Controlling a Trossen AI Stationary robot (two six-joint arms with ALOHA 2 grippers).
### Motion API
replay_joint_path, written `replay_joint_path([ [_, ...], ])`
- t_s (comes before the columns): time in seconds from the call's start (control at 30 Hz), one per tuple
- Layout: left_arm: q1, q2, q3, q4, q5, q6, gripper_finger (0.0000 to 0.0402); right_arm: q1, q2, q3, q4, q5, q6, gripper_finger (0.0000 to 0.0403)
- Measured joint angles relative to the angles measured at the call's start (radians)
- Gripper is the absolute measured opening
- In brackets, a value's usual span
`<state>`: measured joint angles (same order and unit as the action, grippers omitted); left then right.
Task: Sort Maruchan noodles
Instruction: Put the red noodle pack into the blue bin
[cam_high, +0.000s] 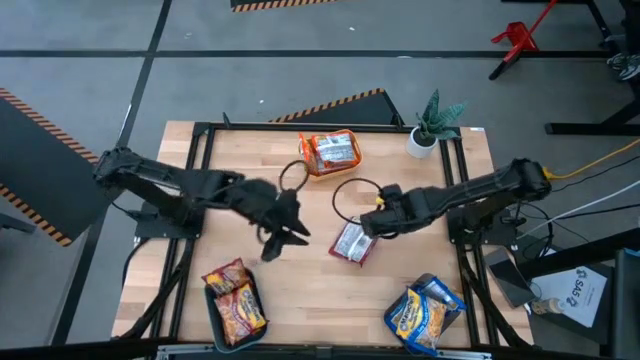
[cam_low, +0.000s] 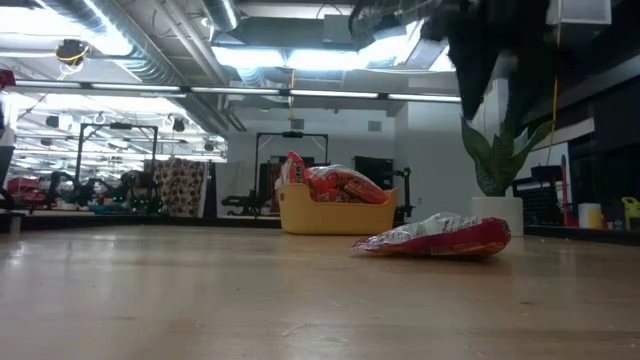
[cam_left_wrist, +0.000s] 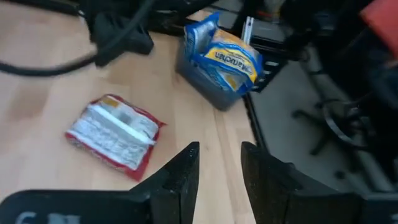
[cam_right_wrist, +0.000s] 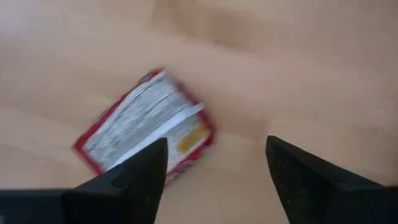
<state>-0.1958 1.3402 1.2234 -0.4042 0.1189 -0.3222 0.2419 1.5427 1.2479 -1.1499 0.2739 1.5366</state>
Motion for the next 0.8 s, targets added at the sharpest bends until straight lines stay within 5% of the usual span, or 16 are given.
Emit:
replay_joint_path([
  [0.13,0.123,0.001,-0.154,0.239,0.139,-0.006,0.0114,0.0,-0.009,-0.201,0.241,-0.082,0.075,0.0291],
  [0.37,0.232,0.055,-0.37,0.597,0.195,-0.04,0.0118,0.0,-0.001,-0.424,0.614,-0.11,0.251,0.0322],
  [0.8,0.262,0.471,-0.349,0.796,0.202,-0.172,0.0118,0.0,0.01,-0.549,0.86,0.005,0.318,0.0323],
])
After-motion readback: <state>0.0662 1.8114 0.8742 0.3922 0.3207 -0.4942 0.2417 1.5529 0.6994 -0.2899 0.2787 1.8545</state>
